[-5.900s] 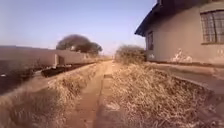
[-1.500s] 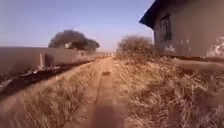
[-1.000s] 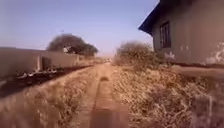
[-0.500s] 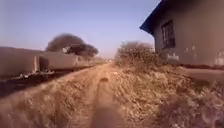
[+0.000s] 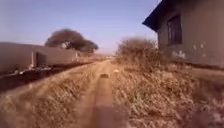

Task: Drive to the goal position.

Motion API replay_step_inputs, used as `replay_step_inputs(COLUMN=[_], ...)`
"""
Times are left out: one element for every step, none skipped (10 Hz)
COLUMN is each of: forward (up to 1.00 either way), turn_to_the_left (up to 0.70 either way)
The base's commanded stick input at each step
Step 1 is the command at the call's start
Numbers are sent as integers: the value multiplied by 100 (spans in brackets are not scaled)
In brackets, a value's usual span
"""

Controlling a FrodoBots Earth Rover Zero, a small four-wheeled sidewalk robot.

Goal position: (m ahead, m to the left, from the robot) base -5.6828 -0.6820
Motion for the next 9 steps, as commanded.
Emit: replay_step_inputs(forward=[70, 70, 70, 70, 70, 70, 70, 70, 70], turn_to_the_left=[11, 0, 1, 5, 9, 13, 17, 21, 25])
